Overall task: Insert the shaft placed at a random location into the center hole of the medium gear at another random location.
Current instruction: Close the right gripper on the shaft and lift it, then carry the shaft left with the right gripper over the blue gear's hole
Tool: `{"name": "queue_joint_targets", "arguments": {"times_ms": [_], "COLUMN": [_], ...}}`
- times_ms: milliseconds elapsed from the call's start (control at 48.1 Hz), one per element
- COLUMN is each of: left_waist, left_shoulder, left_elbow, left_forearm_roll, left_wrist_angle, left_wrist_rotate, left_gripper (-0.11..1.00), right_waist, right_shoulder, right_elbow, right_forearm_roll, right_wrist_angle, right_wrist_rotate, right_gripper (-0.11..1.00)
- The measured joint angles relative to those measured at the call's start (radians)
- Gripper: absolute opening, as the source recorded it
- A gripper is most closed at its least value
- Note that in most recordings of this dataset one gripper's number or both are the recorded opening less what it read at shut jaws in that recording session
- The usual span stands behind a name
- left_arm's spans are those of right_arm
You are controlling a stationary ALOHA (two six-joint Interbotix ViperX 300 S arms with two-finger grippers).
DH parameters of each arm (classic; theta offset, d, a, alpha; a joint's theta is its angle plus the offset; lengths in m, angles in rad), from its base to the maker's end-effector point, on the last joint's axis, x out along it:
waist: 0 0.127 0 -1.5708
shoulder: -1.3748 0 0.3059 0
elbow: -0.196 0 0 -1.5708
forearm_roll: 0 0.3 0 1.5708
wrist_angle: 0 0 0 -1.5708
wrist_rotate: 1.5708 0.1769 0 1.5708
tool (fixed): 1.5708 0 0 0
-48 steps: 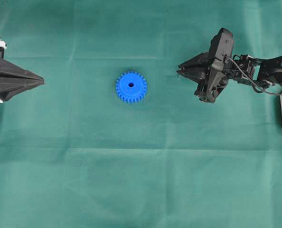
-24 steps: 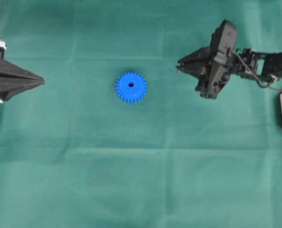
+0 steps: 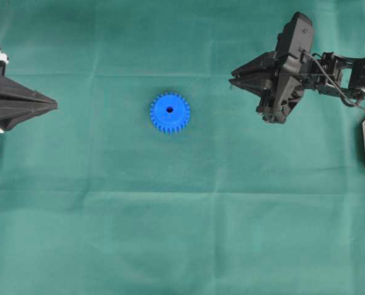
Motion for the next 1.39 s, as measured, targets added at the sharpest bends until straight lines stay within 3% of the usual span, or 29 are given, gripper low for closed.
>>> {"name": "queue_joint_targets", "arguments": {"times_ms": [354, 978, 1394], "left_waist": [0.002, 0.009, 0.009], "left_shoulder": [0.000, 0.000, -0.006], "left_elbow": [0.000, 0.000, -0.002], "left_forearm_roll": [0.002, 0.002, 0.002], "left_wrist_angle": [0.000, 0.029, 0.034], "left_wrist_rotate": [-0.002, -0.002, -0.002], "left_gripper": [0.00, 0.00, 0.00], "right_waist": [0.025, 0.129, 0.129], "right_shoulder": [0.040, 0.296, 0.314], "right_elbow": [-0.043, -0.354, -0.362], "right_forearm_roll": [0.000, -0.003, -0.003], "right_wrist_angle": [-0.011, 0.005, 0.006], "right_wrist_rotate": [0.000, 0.002, 0.000], "right_gripper": [0.13, 0.13, 0.13]}}
